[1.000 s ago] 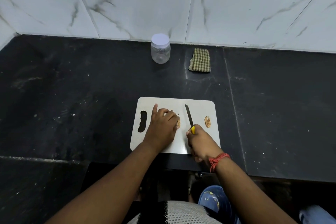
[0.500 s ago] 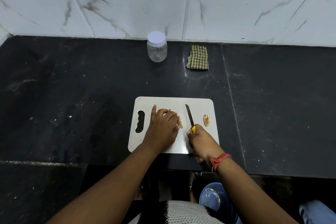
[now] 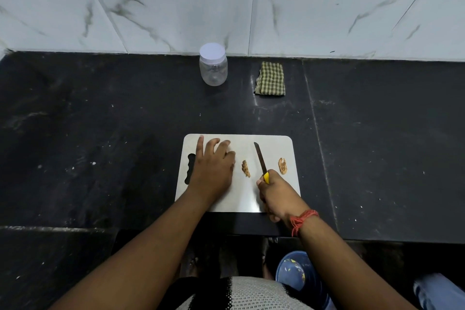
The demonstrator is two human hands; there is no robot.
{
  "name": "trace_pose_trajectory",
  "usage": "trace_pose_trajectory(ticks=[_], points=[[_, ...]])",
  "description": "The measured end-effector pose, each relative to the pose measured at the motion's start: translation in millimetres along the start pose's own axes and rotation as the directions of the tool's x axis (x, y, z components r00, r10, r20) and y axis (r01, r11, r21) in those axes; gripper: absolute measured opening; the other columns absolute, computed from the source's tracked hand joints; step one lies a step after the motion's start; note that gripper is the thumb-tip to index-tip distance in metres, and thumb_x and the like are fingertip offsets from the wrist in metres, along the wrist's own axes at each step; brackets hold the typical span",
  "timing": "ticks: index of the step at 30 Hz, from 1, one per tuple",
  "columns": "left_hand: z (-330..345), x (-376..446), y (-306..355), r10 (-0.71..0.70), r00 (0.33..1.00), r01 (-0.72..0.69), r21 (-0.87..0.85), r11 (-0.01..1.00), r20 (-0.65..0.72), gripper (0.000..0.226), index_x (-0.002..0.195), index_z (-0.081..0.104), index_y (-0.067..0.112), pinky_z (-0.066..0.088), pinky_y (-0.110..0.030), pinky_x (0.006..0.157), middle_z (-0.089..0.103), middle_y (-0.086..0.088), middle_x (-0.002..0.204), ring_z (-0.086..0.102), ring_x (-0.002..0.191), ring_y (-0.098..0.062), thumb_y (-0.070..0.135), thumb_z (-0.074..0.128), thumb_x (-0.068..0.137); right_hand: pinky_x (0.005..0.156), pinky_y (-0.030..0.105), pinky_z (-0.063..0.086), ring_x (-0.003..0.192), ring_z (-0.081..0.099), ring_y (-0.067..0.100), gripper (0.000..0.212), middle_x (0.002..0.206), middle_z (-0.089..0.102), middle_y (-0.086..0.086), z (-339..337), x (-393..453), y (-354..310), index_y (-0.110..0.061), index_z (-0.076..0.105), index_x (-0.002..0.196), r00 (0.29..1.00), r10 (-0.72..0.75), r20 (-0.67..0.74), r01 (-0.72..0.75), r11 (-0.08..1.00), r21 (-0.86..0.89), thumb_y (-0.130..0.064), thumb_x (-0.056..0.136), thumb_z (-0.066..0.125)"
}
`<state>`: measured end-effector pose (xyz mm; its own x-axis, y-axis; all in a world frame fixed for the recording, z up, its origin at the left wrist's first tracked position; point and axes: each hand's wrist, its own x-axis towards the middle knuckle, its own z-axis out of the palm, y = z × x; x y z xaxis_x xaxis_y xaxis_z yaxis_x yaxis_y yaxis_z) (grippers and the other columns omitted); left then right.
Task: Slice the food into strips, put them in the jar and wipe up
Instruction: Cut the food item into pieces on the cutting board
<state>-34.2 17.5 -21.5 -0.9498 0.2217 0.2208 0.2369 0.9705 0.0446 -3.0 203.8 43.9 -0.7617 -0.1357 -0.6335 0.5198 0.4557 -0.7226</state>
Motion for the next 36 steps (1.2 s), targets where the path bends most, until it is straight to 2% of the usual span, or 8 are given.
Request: trace_pose_trajectory(ticks=[6, 9, 13, 17, 22, 26, 36], points=[[-1, -4, 18, 0.110, 0.993, -0.114, -0.148, 0.982, -0.034, 0.020, 0.106, 0.068, 0.018, 0.019, -0.060, 0.120, 0.064, 0.000, 0.117, 0.054, 0.116, -0.024, 0.029, 0.059, 0.091, 0.041, 0.025, 0.032, 0.050, 0.037, 0.019, 0.017, 0.076, 0.044, 0.013, 2, 3, 1, -0.009, 0.041, 0.098, 1.000, 0.005, -0.002, -0.005, 1.000, -0.004, -0.025, 0.101, 0.039], [2, -6, 25, 0.077, 0.997, -0.079, -0.216, 0.973, -0.019, 0.016, 0.102, 0.069, 0.020, 0.018, -0.059, 0.121, 0.065, 0.003, 0.110, 0.055, 0.111, -0.023, 0.026, 0.066, 0.087, 0.041, 0.026, 0.034, 0.051, 0.039, 0.020, 0.016, 0.074, 0.046, 0.013, 2, 6, 4, -0.011, 0.041, 0.095, 1.000, 0.012, 0.002, -0.012, 1.000, -0.025, -0.026, 0.101, 0.038], [7, -3, 25, -0.001, 1.000, 0.003, -0.322, 0.947, 0.007, 0.021, 0.107, 0.070, 0.022, 0.013, -0.054, 0.123, 0.066, 0.007, 0.112, 0.052, 0.111, -0.020, 0.022, 0.070, 0.086, 0.042, 0.027, 0.036, 0.053, 0.042, 0.022, 0.017, 0.075, 0.047, 0.013, 2, 6, 9, -0.015, 0.039, 0.090, 1.000, 0.011, 0.006, -0.010, 0.998, -0.060, -0.028, 0.101, 0.039], [11, -3, 22, -0.026, 1.000, 0.026, -0.385, 0.922, 0.006, 0.016, 0.102, 0.068, 0.023, 0.009, -0.049, 0.124, 0.067, 0.010, 0.108, 0.051, 0.110, -0.019, 0.023, 0.070, 0.086, 0.043, 0.028, 0.037, 0.054, 0.046, 0.022, 0.020, 0.076, 0.052, 0.012, 5, 4, 13, -0.015, 0.038, 0.088, 1.000, -0.015, -0.020, 0.011, 0.981, -0.193, -0.031, 0.100, 0.040], [14, -7, 21, -0.020, 0.999, 0.006, -0.399, 0.917, -0.031, 0.008, 0.095, 0.072, 0.021, 0.013, -0.050, 0.123, 0.070, 0.009, 0.111, 0.053, 0.113, -0.020, 0.021, 0.071, 0.087, 0.051, 0.026, 0.034, 0.057, 0.047, 0.020, 0.019, 0.076, 0.054, 0.008, 9, 1, 16, -0.019, 0.035, 0.085, 0.998, -0.049, -0.031, 0.037, 0.950, -0.311, -0.028, 0.100, 0.039], [19, -11, 20, -0.006, 0.999, -0.014, -0.380, 0.925, -0.053, 0.010, 0.096, 0.075, 0.020, 0.016, -0.053, 0.121, 0.071, 0.008, 0.107, 0.055, 0.113, -0.022, 0.020, 0.073, 0.086, 0.049, 0.025, 0.030, 0.057, 0.045, 0.018, 0.014, 0.073, 0.051, 0.007, 13, -1, 11, -0.013, 0.036, 0.093, 0.997, -0.074, -0.031, 0.058, 0.933, -0.356, -0.024, 0.101, 0.038], [22, -11, 22, -0.053, 0.998, 0.030, -0.404, 0.914, -0.044, 0.017, 0.094, 0.077, 0.017, 0.022, -0.056, 0.119, 0.070, 0.005, 0.097, 0.057, 0.109, -0.023, 0.025, 0.063, 0.087, 0.048, 0.027, 0.026, 0.058, 0.043, 0.013, 0.005, 0.069, 0.044, 0.001, 24, -2, 4, -0.009, 0.034, 0.095, 0.991, -0.128, -0.042, 0.089, 0.857, -0.507, -0.009, 0.100, 0.036]])
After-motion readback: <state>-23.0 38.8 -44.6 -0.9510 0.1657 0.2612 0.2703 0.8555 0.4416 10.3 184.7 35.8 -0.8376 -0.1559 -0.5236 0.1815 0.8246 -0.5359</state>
